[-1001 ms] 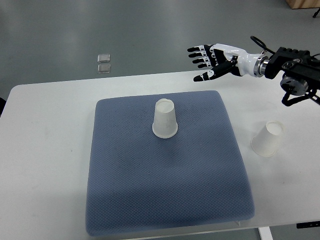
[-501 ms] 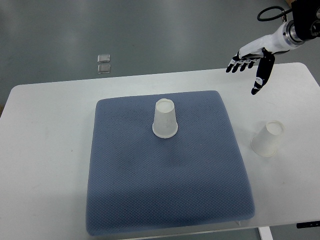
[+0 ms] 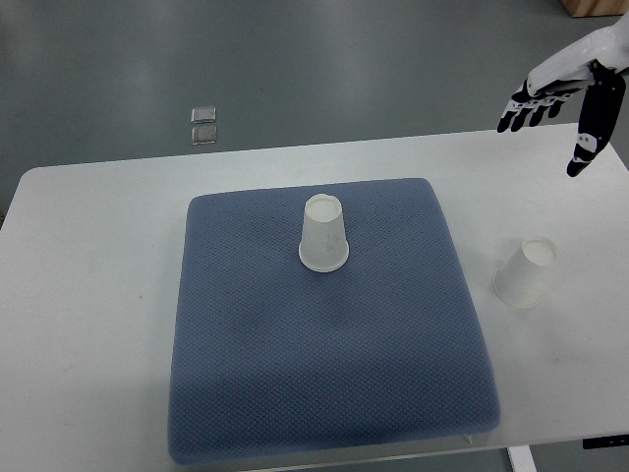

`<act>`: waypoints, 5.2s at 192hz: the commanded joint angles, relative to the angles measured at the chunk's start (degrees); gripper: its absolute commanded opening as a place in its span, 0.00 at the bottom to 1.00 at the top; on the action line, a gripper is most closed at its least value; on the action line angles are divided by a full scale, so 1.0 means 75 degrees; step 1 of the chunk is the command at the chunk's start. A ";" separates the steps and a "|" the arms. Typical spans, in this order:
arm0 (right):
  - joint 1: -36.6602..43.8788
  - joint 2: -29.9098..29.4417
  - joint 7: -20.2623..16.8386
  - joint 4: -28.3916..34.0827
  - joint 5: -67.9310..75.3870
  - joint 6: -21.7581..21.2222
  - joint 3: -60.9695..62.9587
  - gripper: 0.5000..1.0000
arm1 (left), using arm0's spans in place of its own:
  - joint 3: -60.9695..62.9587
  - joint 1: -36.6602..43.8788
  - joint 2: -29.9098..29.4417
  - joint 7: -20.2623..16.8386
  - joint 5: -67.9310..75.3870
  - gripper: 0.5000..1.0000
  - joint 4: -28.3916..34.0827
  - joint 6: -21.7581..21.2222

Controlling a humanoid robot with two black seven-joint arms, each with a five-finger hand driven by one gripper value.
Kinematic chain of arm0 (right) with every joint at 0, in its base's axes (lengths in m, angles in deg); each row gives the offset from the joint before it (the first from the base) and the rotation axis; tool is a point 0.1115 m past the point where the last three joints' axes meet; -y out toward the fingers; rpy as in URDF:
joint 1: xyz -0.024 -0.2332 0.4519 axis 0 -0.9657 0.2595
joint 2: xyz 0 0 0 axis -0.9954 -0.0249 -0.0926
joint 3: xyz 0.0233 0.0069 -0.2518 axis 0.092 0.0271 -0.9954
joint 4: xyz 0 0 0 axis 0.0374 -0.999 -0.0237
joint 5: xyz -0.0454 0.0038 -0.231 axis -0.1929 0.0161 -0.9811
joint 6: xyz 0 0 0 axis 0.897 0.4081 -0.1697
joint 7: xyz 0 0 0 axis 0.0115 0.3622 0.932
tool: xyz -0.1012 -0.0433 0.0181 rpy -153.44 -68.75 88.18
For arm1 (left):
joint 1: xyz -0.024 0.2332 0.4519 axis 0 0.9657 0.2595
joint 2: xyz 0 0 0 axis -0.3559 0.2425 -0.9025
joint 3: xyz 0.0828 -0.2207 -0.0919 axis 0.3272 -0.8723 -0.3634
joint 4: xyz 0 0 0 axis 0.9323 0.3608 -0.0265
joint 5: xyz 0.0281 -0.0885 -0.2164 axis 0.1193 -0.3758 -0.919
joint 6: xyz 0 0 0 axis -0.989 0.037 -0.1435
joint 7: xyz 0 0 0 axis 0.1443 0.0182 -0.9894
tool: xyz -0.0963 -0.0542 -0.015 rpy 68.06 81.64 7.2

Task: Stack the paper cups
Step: 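Lower the right hand beside the loose cup and open the fingers, then close the right hand around the cup and lift it, then carry the held cup over the inverted cup on the pad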

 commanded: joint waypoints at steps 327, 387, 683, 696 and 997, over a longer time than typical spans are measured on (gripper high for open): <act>-0.5334 -0.0432 -0.0719 -0.0340 0.0108 0.4830 0.0626 0.85 | -0.0011 -0.0011 0.0000 0.0000 0.0000 1.00 -0.0004 -0.0024; -0.5510 -0.0491 -0.0719 -0.0410 0.0084 0.5029 0.0626 0.82 | 0.0000 -0.0011 0.0000 0.0000 0.0000 1.00 -0.0004 -0.0024; 0.1064 0.0575 -0.0719 0.0035 0.0061 0.0787 -0.0100 0.33 | 0.0012 -0.0011 0.0000 0.0000 0.0012 1.00 -0.0121 0.0000; 0.1404 0.0622 -0.0719 0.0129 0.0061 0.0682 -0.0194 0.33 | 0.0012 -0.0023 0.0000 0.0000 0.0012 1.00 -0.0121 0.0000; -0.1268 -0.4850 -0.0649 -0.1676 0.3084 0.2545 0.1423 0.36 | -0.0035 -0.0070 0.0000 0.0000 -0.0012 1.00 -0.0027 -0.0012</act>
